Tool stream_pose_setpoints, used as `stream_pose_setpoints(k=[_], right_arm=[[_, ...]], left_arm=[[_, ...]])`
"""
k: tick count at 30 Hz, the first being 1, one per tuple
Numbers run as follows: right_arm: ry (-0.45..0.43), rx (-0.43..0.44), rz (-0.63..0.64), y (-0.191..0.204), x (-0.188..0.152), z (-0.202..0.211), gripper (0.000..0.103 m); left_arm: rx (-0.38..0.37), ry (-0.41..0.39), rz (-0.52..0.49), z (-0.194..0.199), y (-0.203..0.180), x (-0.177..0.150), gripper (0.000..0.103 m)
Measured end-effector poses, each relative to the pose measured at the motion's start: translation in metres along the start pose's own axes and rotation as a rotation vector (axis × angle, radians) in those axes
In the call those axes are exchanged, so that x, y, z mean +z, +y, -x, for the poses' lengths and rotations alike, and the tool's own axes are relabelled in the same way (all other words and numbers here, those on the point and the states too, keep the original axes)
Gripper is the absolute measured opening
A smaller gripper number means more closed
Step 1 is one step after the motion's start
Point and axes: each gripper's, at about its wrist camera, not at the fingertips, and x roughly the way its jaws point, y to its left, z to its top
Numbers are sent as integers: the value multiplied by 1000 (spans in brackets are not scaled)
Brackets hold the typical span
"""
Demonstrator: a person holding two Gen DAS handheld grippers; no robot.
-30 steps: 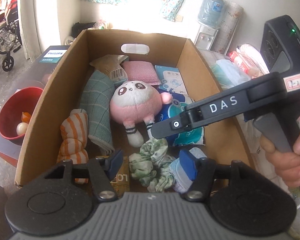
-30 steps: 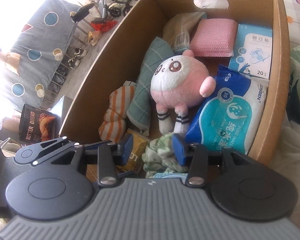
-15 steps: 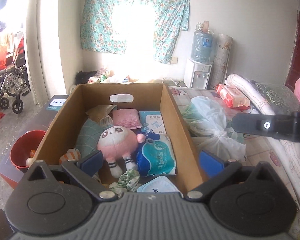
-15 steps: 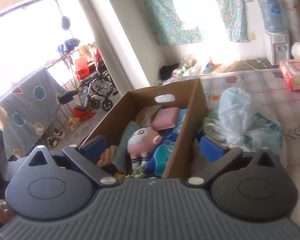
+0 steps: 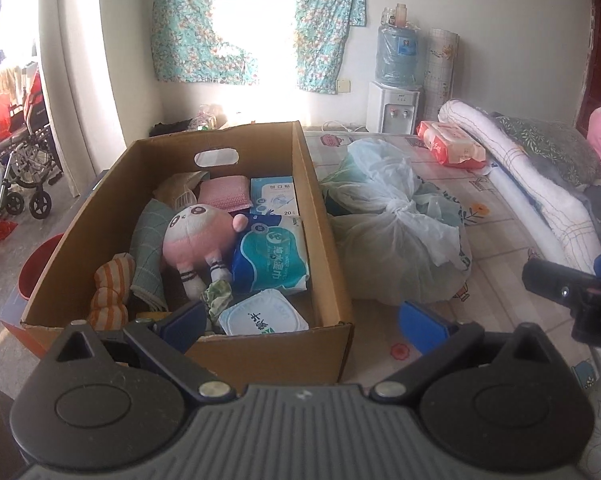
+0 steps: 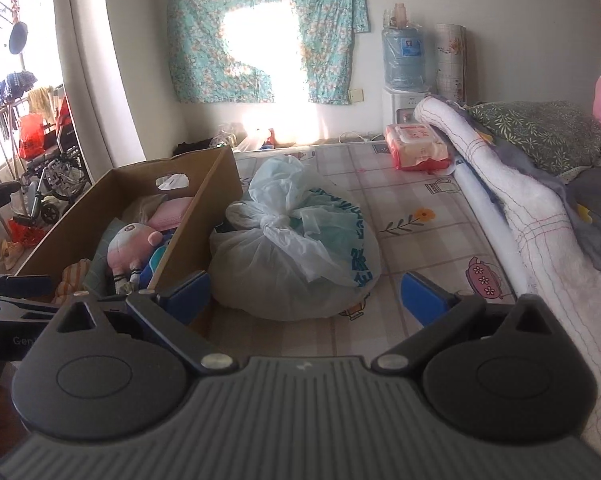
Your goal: Organize soft objects
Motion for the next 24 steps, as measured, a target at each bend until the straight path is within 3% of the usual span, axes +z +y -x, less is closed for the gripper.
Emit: stream_pose_setpoints(k=[7, 24], right_arm=[[63, -3, 56, 17, -10, -2, 102], [176, -12, 101, 37, -15, -31, 102]], left_arm=[[50, 80, 30, -6, 6, -9, 103], [83, 137, 71, -11, 18, -16, 103]])
